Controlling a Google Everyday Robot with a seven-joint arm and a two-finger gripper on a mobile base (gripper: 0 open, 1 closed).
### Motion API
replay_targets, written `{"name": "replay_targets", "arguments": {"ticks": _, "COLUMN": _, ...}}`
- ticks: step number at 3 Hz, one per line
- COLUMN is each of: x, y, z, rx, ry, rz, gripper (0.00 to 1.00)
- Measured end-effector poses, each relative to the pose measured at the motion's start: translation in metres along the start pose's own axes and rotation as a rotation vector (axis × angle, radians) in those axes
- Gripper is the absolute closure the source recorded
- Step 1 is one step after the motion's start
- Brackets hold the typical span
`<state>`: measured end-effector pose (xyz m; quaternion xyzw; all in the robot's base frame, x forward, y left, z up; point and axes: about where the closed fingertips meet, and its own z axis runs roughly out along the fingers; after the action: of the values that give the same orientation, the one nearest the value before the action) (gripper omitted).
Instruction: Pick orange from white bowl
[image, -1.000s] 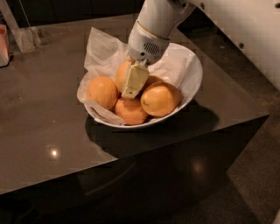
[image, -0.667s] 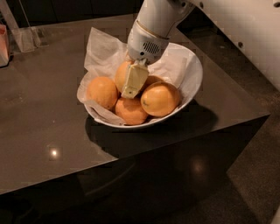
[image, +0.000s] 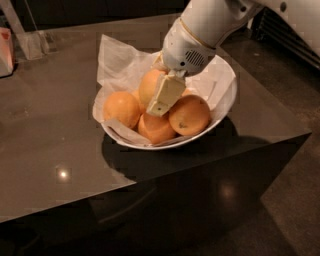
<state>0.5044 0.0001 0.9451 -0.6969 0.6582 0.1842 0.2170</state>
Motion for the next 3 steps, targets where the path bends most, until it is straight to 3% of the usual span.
{"name": "replay_targets", "arguments": {"ticks": 1, "x": 0.003, "y": 0.014, "z": -0.014, "rx": 0.055, "ry": -0.043, "rz": 0.004, "gripper": 1.0}}
{"name": "replay_targets", "arguments": {"ticks": 3, "x": -0.008, "y": 0.015, "z": -0.017, "rx": 0.048, "ry": -0.044, "rz": -0.012, "gripper": 1.0}}
